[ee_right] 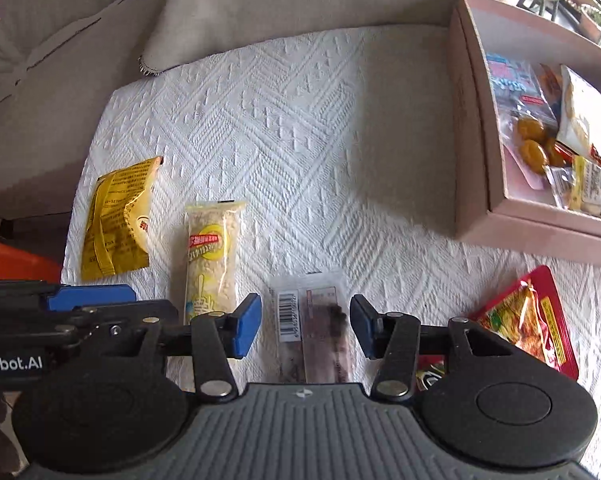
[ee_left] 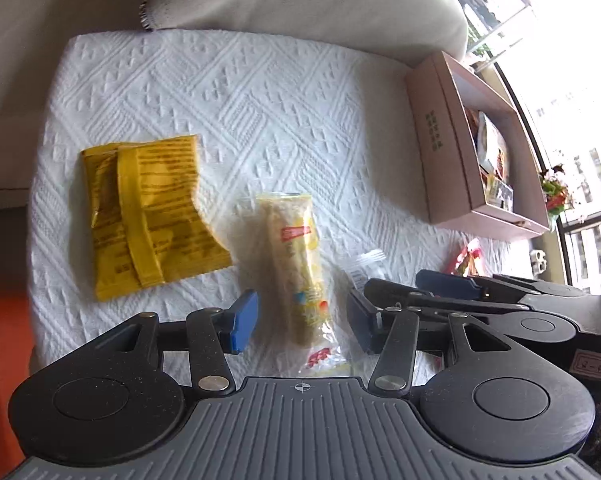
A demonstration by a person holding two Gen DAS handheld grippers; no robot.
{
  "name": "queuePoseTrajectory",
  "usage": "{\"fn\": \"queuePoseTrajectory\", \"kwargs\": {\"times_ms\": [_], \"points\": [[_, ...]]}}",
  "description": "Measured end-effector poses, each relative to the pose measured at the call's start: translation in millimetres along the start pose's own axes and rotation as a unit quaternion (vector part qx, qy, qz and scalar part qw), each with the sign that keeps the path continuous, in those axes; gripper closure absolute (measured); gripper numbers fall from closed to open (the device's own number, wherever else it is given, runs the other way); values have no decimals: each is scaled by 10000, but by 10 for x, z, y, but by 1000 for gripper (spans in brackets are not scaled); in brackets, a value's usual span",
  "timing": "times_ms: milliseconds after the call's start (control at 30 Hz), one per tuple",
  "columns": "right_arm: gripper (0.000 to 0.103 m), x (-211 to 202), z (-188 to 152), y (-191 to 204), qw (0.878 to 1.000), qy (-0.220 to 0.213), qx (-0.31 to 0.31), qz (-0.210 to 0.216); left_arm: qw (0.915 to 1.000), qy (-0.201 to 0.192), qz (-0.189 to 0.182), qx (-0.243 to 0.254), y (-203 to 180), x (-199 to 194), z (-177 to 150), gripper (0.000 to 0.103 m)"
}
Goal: Organize snacks
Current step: 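Grasp the yellow snack bag with the right tool while the left holds the cream stick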
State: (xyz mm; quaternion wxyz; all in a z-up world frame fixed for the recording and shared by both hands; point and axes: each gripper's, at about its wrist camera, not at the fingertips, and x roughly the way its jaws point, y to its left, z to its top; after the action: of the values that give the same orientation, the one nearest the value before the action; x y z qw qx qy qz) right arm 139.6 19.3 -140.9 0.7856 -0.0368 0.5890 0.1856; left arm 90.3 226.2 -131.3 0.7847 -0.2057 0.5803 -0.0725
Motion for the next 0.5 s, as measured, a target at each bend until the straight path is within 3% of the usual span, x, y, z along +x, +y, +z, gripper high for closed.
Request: {"fn": "queuePoseTrajectory", "kwargs": {"times_ms": [233,367,500], "points": [[36,-205,-275,-201,9975,-281,-120,-633,9978,-47,521,415,-234,334,32,50],[35,-227,-406,-291,9963,-203,-152,-820,9963,-90,694,493,-240,367,61,70],[35,-277,-477,-208,9921,-343,-472,-1114,9976,1,660,229,-86,171,-176,70]]}}
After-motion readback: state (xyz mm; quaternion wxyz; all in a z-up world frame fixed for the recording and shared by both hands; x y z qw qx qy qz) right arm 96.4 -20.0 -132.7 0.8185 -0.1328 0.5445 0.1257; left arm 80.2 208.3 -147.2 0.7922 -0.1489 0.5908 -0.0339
